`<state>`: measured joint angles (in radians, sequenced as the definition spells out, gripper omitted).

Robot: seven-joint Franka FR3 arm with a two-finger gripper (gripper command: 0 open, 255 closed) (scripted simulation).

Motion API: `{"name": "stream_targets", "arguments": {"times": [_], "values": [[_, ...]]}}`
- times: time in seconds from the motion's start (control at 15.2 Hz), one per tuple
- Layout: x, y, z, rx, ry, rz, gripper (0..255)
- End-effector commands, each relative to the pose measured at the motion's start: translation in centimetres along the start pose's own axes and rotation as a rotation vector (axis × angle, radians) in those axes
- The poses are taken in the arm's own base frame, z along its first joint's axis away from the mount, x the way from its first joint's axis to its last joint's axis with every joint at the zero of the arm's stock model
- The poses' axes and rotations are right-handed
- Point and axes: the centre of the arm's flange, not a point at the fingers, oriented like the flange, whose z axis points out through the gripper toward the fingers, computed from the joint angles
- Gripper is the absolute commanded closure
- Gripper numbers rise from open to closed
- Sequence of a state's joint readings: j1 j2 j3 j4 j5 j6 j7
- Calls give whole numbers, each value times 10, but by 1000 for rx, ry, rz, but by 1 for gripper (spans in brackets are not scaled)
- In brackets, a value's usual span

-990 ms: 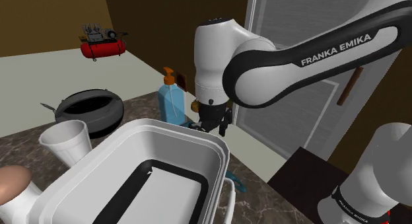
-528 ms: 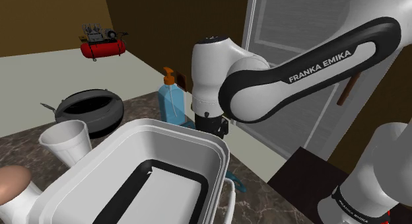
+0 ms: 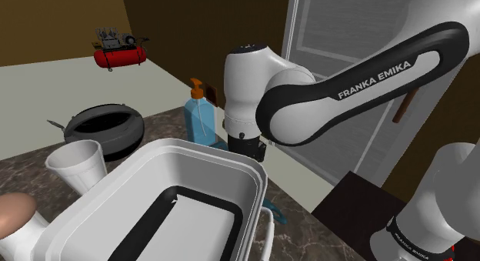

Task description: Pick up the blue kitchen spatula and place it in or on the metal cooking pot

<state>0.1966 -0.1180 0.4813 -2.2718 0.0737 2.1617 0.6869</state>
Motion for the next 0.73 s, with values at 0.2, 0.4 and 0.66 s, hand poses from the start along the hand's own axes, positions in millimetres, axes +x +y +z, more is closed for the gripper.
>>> {"name": "stream_targets", "arguments": {"times": [0.2,0.4,0.66], "values": [[-5,-7,4,-4,-6,-18,255],[-7,-9,5,-4,-6,-19,255],[-6,-7,-7,-4,-6,-18,255]]}}
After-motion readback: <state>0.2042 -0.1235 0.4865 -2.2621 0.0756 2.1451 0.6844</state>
